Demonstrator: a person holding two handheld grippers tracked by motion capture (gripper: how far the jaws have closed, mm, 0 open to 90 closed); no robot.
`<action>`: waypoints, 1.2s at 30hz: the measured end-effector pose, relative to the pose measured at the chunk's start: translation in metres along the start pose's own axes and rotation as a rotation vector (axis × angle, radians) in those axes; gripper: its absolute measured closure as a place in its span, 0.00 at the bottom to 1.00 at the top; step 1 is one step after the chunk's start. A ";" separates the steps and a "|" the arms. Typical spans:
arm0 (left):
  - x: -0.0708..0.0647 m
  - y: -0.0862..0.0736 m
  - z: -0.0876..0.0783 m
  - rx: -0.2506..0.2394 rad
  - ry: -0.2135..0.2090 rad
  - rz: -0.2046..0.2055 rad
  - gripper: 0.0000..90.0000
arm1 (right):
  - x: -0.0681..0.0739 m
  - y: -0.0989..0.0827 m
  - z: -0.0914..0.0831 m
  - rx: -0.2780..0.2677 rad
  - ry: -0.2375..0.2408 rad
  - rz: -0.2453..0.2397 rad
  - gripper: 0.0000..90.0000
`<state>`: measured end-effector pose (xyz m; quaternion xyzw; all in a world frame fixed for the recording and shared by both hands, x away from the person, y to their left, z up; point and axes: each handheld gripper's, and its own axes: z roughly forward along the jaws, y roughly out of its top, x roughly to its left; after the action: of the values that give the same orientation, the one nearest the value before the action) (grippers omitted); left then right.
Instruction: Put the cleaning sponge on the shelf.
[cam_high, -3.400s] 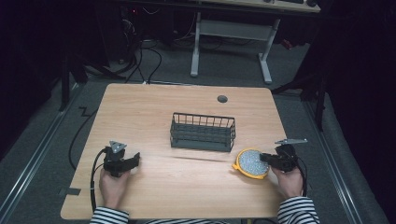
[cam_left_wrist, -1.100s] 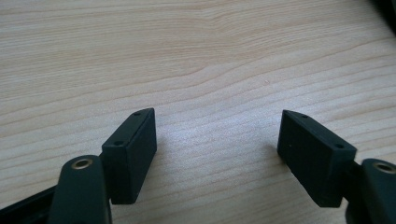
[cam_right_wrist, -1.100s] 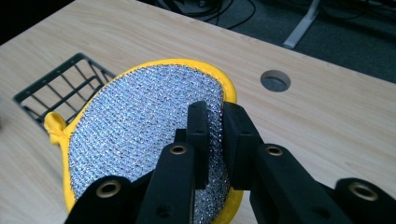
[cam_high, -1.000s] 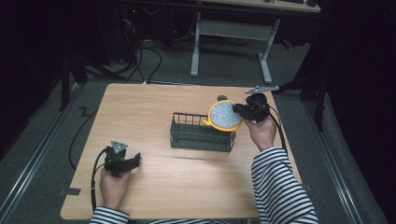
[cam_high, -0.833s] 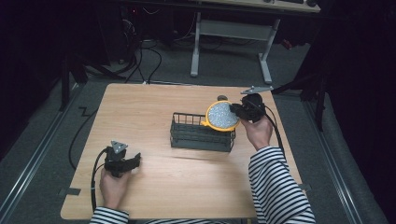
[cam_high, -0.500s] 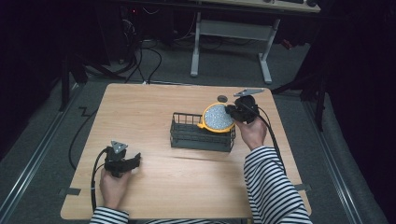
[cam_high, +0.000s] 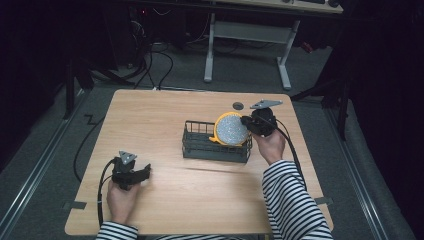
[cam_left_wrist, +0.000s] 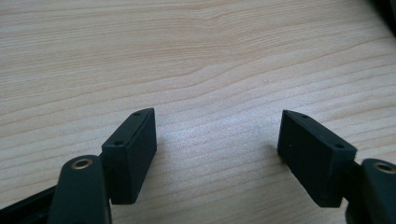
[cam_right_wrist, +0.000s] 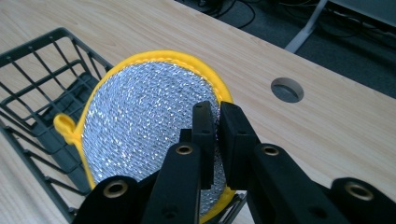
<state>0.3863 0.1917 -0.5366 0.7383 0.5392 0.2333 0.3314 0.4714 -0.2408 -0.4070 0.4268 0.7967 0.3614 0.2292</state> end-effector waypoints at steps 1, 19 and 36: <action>0.000 0.000 0.000 0.000 0.000 0.000 0.32 | 0.000 -0.001 0.000 0.006 0.004 0.000 0.97; 0.000 0.000 0.000 0.000 0.000 0.000 0.32 | -0.004 -0.003 0.002 0.095 0.108 0.049 0.99; 0.000 0.000 0.000 0.000 0.000 0.000 0.32 | -0.010 -0.007 0.003 0.152 0.123 0.100 0.99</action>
<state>0.3863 0.1916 -0.5366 0.7383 0.5392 0.2333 0.3314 0.4751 -0.2510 -0.4134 0.4589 0.8122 0.3366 0.1286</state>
